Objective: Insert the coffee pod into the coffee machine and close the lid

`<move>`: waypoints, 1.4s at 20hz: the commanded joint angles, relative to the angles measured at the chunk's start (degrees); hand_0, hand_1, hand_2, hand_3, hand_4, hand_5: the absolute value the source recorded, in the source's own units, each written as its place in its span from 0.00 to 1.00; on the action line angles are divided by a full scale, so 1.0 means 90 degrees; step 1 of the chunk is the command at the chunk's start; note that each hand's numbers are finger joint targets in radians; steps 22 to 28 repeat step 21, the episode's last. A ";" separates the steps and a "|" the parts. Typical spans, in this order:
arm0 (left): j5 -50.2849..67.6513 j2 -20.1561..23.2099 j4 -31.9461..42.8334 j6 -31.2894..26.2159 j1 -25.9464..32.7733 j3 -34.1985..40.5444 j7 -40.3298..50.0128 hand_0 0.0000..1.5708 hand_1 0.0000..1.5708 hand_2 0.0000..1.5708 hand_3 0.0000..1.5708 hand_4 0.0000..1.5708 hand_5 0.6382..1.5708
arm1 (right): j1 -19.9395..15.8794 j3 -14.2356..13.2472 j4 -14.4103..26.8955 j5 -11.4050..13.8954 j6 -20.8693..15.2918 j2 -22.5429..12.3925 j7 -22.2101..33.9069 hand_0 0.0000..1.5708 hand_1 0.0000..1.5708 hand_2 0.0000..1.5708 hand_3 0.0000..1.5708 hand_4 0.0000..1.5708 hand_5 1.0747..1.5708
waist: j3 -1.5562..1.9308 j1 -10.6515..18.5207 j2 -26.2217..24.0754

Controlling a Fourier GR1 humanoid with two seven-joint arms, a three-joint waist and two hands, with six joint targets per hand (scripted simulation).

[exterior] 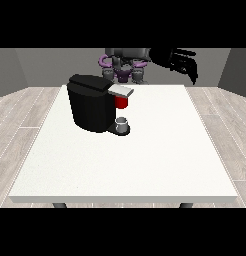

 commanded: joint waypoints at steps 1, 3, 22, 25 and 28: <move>-0.0020 -0.0091 -0.0072 -0.0014 0.0117 -0.0133 0.0013 0.00 0.00 0.00 0.00 0.13 1.00 | -0.0087 -0.0084 0.0311 -0.0044 -0.0029 0.0163 -0.0077 0.00 0.00 0.00 0.00 0.00 1.00 | 0.0001 0.0100 0.0014; 0.0067 0.0078 -0.0204 -0.0130 -0.0111 -0.0056 0.0027 0.00 0.00 0.00 0.00 0.20 1.00 | -0.0041 -0.0213 0.0395 -0.0112 0.0062 -0.0005 -0.0501 0.00 0.00 0.00 0.00 0.00 1.00 | 0.0002 0.0106 0.0346; 0.0035 -0.0134 0.0322 -0.0055 0.1136 -0.0103 0.0017 0.00 0.00 0.00 0.00 0.17 1.00 | 0.2027 0.0907 -0.0018 -0.0892 0.0000 0.1186 -0.1888 0.00 0.00 0.00 0.00 0.17 1.00 | 0.0002 -0.0660 -0.1345; 0.0035 -0.0134 0.0322 -0.0055 0.1136 -0.0103 0.0017 0.00 0.00 0.00 0.00 0.17 1.00 | 0.2027 0.0907 -0.0018 -0.0892 0.0000 0.1186 -0.1888 0.00 0.00 0.00 0.00 0.17 1.00 | 0.0002 -0.0660 -0.1345; 0.0035 -0.0134 0.0322 -0.0055 0.1136 -0.0103 0.0017 0.00 0.00 0.00 0.00 0.17 1.00 | 0.2027 0.0907 -0.0018 -0.0892 0.0000 0.1186 -0.1888 0.00 0.00 0.00 0.00 0.17 1.00 | 0.0002 -0.0660 -0.1345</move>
